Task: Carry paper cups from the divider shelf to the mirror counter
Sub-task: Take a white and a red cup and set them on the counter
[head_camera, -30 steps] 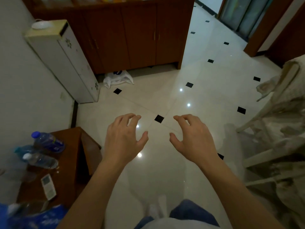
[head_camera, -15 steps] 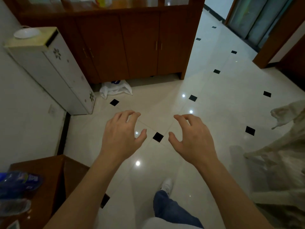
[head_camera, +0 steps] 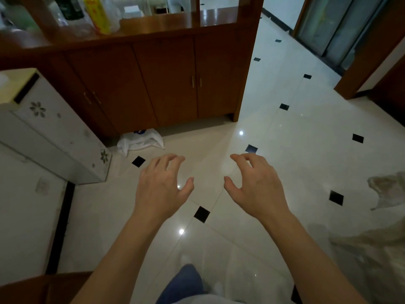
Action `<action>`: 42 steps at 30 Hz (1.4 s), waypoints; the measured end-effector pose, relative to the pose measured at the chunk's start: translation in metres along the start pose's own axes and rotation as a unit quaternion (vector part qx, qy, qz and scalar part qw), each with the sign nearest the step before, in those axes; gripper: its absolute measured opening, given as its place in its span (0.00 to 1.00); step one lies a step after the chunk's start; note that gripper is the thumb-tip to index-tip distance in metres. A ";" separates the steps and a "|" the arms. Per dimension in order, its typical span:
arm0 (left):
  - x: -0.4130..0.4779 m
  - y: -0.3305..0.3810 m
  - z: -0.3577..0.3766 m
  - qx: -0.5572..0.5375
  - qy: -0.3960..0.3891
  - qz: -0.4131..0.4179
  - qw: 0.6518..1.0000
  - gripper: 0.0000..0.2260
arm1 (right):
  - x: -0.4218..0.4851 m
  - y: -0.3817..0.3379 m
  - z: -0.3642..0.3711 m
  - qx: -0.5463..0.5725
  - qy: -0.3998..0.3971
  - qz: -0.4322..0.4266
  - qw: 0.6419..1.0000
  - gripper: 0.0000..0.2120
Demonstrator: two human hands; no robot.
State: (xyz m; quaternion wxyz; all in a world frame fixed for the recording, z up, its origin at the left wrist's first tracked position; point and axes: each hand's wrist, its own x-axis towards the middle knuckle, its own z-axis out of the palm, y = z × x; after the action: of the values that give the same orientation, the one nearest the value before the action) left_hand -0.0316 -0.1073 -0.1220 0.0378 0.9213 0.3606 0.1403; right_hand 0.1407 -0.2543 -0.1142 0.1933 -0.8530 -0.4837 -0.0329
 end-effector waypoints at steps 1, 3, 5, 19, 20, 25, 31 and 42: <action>0.014 0.000 0.007 0.001 -0.001 -0.001 1.000 0.25 | 0.014 0.006 0.004 0.001 -0.002 0.004 1.000 0.25; 0.044 0.000 0.021 0.006 0.000 -0.002 1.000 0.24 | 0.041 0.018 0.011 0.007 -0.001 0.010 1.000 0.25; 0.076 -0.003 0.034 0.006 0.006 0.000 1.000 0.24 | 0.069 0.028 0.020 0.003 0.007 0.013 1.000 0.25; 0.369 -0.039 0.070 -0.022 0.002 0.033 0.999 0.23 | 0.341 0.077 0.059 -0.020 0.031 0.037 0.999 0.24; 0.385 -0.039 0.072 -0.026 -0.001 0.035 0.999 0.23 | 0.355 0.081 0.062 -0.023 0.036 0.038 0.998 0.23; 0.454 -0.040 0.084 -0.034 -0.014 0.045 0.998 0.24 | 0.419 0.104 0.080 -0.032 0.050 0.046 0.997 0.23; 0.548 -0.038 0.109 -0.016 -0.016 0.038 0.999 0.24 | 0.509 0.142 0.104 -0.025 0.046 0.049 0.997 0.24; 0.761 0.018 0.162 -0.006 -0.015 0.006 1.000 0.24 | 0.719 0.269 0.107 0.009 0.033 0.021 0.999 0.25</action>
State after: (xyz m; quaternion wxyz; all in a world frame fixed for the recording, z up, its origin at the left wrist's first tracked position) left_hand 0.5599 0.3985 -0.0977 0.0482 0.9252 0.3536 0.1291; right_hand 0.7326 0.2457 -0.1183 0.2172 -0.8595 -0.4596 -0.0524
